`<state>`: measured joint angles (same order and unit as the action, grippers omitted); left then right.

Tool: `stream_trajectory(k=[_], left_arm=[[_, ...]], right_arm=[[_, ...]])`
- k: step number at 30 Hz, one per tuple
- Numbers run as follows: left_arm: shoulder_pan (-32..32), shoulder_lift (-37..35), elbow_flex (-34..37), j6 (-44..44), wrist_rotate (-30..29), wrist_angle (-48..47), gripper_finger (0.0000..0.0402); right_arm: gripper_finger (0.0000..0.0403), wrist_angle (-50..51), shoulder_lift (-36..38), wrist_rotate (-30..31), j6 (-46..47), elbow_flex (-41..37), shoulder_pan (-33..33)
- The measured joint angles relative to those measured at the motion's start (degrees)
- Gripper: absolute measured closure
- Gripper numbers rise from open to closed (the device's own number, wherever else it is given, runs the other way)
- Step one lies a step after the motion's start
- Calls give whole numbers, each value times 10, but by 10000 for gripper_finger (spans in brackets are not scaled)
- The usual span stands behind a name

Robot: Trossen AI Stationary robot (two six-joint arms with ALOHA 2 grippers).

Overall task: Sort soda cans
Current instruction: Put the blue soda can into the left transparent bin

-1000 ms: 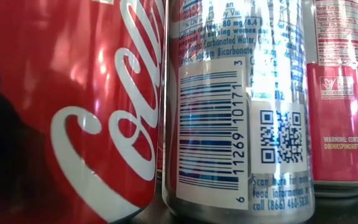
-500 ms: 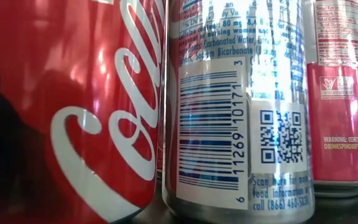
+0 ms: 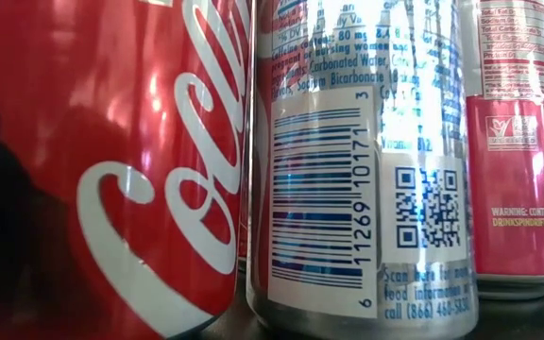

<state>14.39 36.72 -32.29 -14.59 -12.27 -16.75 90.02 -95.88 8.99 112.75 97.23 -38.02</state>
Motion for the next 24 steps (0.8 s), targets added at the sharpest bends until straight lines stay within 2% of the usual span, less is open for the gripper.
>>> stream_trajectory(k=[24], left_arm=[[0, 0, 0, 2, 0, -1, 348]], right_arm=[[57, -3, 0, 3, 21, 0, 0]])
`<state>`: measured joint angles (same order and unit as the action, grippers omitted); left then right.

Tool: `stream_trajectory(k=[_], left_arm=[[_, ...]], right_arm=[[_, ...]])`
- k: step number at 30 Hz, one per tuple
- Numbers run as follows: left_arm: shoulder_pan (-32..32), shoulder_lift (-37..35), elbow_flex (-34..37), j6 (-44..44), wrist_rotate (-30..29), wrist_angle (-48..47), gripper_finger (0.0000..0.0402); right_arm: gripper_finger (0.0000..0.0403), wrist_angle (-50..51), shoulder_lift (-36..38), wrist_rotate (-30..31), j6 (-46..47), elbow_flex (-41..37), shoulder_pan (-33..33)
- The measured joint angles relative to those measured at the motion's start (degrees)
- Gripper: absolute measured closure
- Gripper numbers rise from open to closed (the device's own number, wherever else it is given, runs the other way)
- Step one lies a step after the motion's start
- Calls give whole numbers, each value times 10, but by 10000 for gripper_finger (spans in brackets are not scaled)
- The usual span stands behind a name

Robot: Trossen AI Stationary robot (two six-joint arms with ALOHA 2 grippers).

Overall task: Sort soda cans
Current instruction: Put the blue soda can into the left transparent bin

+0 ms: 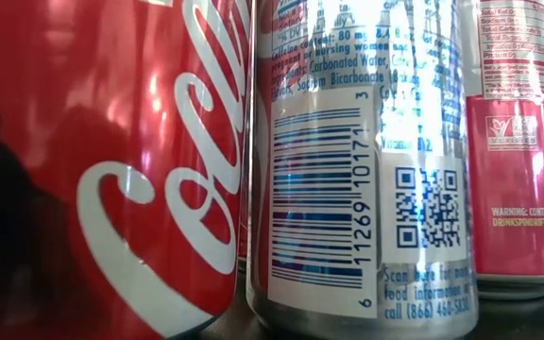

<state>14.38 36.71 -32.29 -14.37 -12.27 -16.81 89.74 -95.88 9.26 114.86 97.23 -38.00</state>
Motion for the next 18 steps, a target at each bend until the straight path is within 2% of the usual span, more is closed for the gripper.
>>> stream_trajectory(k=[12, 18], left_arm=[[0, 0, 0, -14, 0, 0, 347], [0, 0, 0, -18, 0, 0, 318]], right_arm=[[57, -9, 0, 0, 30, 0, -3], [57, -12, 0, -5, 28, 0, -14]])
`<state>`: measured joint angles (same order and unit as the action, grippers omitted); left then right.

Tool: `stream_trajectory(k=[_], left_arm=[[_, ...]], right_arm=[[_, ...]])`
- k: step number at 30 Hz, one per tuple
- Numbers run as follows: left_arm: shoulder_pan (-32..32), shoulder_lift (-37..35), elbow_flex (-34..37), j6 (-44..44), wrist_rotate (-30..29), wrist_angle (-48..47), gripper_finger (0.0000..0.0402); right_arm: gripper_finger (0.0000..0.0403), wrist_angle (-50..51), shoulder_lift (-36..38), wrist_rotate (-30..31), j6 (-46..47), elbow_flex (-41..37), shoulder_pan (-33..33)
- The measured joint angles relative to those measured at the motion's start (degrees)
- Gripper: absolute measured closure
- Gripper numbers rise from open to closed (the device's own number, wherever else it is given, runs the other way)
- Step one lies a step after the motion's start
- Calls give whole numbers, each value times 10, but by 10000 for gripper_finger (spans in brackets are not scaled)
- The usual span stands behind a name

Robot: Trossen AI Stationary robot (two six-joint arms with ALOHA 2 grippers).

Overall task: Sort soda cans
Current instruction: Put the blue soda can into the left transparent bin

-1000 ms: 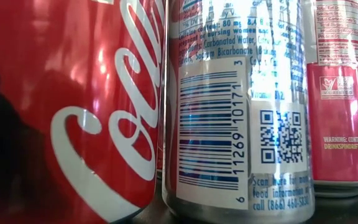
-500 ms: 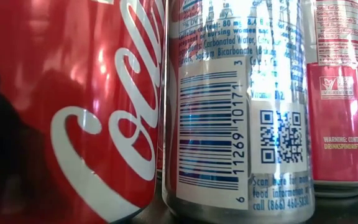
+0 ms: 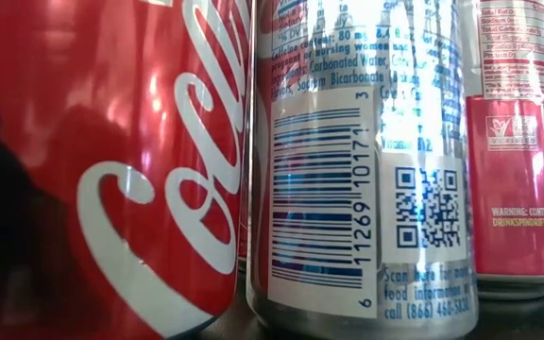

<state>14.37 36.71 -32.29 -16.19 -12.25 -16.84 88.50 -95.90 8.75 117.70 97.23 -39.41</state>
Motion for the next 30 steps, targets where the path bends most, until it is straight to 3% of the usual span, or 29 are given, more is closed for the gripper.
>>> stream_trajectory(k=[10, 16, 22, 30], left_arm=[[0, 0, 0, -15, 2, 0, 248], [0, 0, 0, -15, 1, 0, 244], [0, 0, 0, -15, 1, 0, 244], [0, 0, 0, -15, 0, 0, 244]], right_arm=[[57, 1, 0, -43, -64, 0, -57], [57, 0, 0, -51, -160, 0, -85], [57, 1, 0, -147, -252, 0, -100], [57, -7, 0, -151, -233, 0, -134]])
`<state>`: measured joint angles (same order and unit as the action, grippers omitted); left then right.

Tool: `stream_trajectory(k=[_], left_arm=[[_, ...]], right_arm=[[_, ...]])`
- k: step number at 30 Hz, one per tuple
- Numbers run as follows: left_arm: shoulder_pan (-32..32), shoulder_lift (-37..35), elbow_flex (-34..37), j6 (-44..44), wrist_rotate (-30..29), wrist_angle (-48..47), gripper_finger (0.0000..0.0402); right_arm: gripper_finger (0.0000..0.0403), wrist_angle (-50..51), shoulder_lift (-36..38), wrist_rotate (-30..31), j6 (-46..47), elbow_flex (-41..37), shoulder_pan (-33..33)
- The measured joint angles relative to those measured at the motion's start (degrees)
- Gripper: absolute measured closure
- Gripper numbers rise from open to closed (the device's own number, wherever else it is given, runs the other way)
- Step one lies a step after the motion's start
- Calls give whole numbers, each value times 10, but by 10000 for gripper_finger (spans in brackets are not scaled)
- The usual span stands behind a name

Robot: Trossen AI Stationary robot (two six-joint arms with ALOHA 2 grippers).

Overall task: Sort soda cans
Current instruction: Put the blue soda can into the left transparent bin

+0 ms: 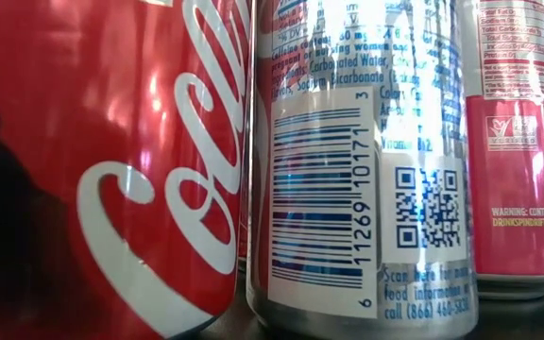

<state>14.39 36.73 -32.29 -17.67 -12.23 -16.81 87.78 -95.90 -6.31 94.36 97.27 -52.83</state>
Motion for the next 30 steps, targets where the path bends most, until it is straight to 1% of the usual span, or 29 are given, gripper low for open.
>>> stream_trajectory(k=[3, 11, 18, 26, 30], left_arm=[[0, 0, 0, 0, 0, 0, 244], [0, 0, 0, -1, 0, 0, 244], [0, 0, 0, -15, 0, 0, 244], [0, 0, 0, -15, 0, 0, 244], [0, 0, 0, -15, 0, 0, 244]], right_arm=[[57, -28, 0, 39, 20, 0, -16], [57, -51, -6, 65, 88, 0, -40], [57, -62, -47, 58, 71, 0, -43], [57, -65, -74, 2, 70, 0, -44], [57, -69, -84, -1, 70, 0, -46]])
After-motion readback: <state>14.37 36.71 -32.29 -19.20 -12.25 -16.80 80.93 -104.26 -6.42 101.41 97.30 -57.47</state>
